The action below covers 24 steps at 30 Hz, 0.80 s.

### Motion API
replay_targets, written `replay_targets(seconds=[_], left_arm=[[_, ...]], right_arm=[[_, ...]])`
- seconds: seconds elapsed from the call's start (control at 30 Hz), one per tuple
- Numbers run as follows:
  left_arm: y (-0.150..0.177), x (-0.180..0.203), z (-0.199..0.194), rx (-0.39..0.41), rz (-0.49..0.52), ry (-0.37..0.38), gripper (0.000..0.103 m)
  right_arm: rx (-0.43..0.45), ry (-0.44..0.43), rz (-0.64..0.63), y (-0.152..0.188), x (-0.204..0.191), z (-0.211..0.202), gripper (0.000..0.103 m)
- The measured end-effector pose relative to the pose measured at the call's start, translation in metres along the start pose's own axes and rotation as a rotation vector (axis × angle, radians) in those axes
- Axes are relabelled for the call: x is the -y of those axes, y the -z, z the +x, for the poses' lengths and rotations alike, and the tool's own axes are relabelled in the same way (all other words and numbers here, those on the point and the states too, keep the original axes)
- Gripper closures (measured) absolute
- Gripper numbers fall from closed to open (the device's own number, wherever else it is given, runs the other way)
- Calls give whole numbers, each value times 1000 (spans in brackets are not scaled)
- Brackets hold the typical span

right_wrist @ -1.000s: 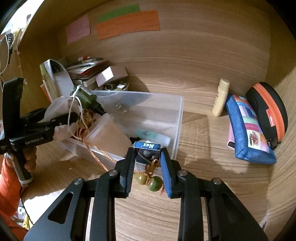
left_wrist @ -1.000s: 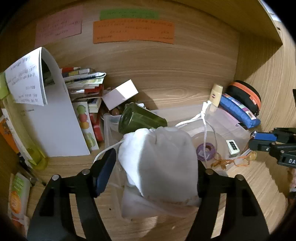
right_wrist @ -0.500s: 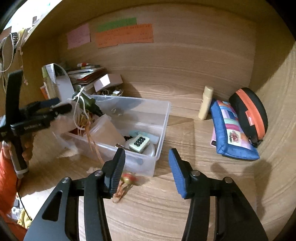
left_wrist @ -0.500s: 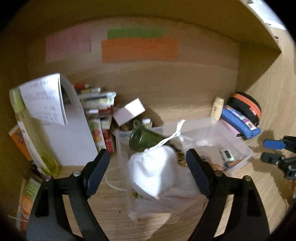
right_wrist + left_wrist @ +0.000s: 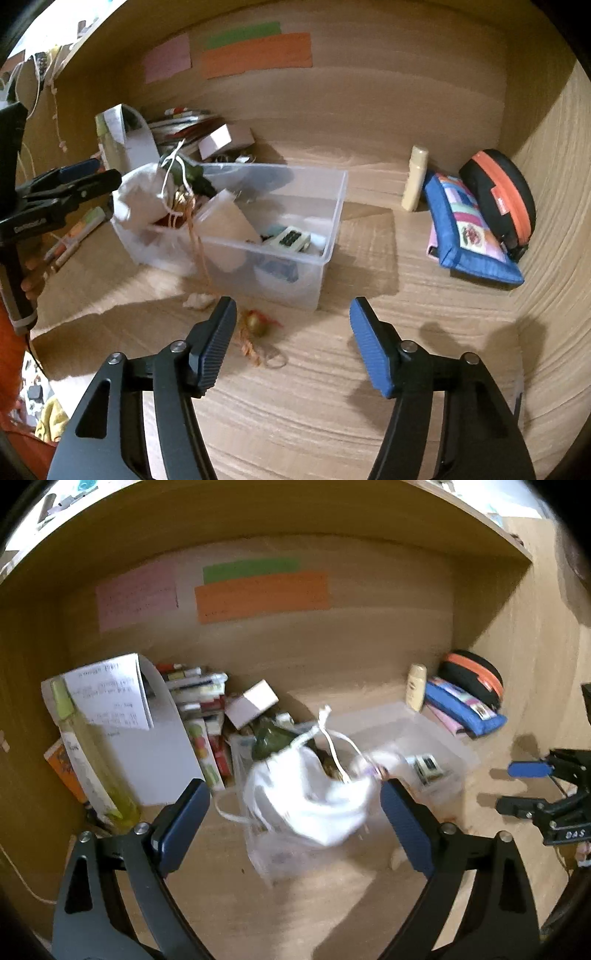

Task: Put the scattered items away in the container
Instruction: 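Carry the drawstring bag and Max box into the clear box and release both, then grasp the white shell with the left tool while the right tool grasps the gourd beads on cord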

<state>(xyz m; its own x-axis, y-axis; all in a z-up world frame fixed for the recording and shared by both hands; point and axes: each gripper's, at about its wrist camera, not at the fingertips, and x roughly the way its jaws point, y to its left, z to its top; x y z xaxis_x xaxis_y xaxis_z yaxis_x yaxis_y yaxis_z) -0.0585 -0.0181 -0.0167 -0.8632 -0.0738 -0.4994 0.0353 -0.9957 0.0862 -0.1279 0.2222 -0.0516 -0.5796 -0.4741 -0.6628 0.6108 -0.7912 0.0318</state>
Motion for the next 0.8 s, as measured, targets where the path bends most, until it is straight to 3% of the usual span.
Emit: replay_targets(seconds=[0.27, 0.4, 0.5, 0.8], left_arm=[[33, 26, 10, -104, 51, 45, 5], [46, 45, 21, -141, 104, 126, 6], [50, 58, 32, -183, 141, 164, 29], [53, 74, 68, -300, 142, 258, 50]], right_arm=[[-49, -21, -35, 20, -13, 13, 41], [-85, -27, -39, 23, -15, 24, 41], [-111, -40, -36, 21, -14, 32, 41], [-150, -93, -69, 8, -17, 50, 41]])
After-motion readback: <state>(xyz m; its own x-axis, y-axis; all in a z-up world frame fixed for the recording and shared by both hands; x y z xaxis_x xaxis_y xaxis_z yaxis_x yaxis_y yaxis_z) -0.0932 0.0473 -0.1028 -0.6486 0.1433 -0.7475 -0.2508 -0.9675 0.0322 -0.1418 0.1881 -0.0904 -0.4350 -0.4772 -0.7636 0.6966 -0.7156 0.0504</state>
